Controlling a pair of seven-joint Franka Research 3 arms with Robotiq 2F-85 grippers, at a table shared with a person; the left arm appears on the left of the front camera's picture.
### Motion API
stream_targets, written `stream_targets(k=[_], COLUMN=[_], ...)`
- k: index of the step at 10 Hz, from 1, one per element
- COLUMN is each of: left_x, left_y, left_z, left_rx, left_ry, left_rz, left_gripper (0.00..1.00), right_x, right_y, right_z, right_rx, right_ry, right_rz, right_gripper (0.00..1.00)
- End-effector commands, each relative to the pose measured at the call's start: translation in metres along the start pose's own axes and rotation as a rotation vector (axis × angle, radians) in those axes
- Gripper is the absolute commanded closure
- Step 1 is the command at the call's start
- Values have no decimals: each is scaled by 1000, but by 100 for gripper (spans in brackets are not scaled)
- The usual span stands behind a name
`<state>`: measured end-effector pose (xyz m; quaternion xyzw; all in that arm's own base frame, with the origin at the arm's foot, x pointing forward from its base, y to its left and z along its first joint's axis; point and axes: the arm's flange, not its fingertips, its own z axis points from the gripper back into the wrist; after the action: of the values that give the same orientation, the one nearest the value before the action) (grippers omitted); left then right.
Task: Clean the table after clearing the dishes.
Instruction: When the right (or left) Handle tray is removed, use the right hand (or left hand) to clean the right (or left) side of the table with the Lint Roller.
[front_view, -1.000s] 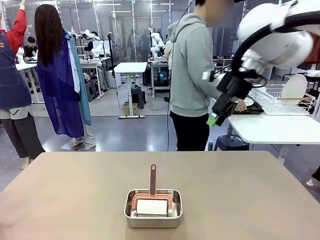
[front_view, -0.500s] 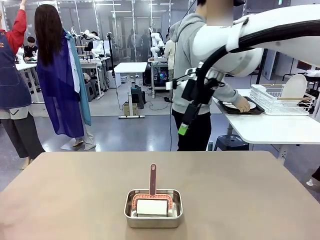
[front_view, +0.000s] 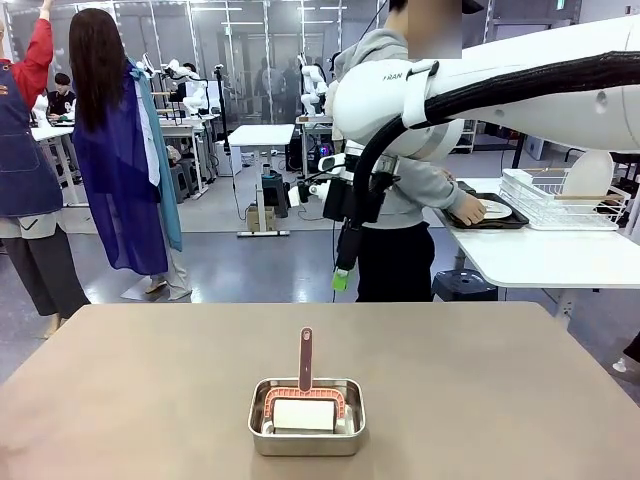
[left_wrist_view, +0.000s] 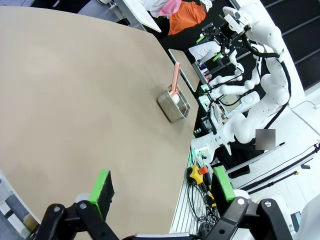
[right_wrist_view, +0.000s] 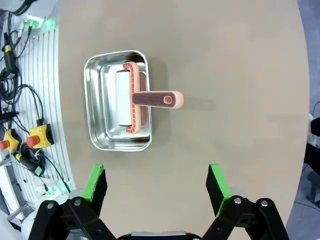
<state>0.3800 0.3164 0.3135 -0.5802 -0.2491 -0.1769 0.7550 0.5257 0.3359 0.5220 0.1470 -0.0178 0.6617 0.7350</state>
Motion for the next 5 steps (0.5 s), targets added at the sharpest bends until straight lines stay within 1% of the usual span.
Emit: stream_targets(k=[1,5], left_x=[-2,-2], left_y=[-7,-7], left_z=[-2,-2], left_rx=[5,5], left_ry=[0,0], left_rz=[8,8], left_gripper=[0,0], right_x=[-7,-7], right_y=[-1,-1], right_z=[2,2], right_rx=[10,10], right_ry=[-18,-18], right_rz=[-31,-31], right_gripper=[0,0])
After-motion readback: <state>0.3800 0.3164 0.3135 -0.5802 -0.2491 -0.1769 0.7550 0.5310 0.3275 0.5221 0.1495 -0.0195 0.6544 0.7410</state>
